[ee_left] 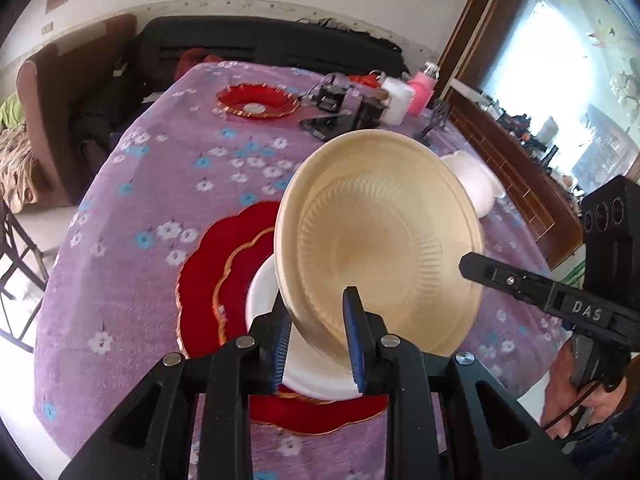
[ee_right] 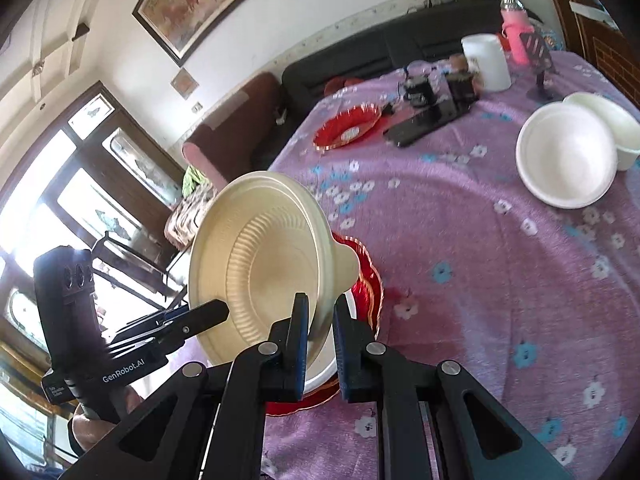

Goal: Organize plates and bowls
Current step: 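Lower the beige bowl into the white bowl on the stack and release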

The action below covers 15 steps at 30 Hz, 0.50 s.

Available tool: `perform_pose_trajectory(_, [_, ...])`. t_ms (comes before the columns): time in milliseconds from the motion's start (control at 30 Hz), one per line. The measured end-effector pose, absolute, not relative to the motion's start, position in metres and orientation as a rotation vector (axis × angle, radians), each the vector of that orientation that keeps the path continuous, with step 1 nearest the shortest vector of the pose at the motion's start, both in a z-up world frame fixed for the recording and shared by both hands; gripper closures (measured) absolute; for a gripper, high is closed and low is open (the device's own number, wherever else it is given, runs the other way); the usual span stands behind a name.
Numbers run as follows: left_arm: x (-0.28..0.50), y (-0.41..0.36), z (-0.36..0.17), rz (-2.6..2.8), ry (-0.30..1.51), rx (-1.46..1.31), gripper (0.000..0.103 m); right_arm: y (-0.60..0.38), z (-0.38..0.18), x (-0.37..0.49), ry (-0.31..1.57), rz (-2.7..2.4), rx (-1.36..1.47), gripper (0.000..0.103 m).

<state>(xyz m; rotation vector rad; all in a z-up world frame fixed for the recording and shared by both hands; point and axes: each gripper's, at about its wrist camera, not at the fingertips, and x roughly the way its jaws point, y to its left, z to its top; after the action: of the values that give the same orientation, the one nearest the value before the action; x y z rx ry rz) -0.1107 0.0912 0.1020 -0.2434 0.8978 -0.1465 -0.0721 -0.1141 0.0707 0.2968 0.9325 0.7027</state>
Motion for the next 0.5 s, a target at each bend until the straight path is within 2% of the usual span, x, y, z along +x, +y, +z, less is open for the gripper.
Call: perform_pose_trajectory(500, [-0.112, 0.11, 0.066, -0.104, 0.965, -0.265, 0.079, -0.09, 0.033, -0.067, 1.053, 0.699, 0.266, 0.09])
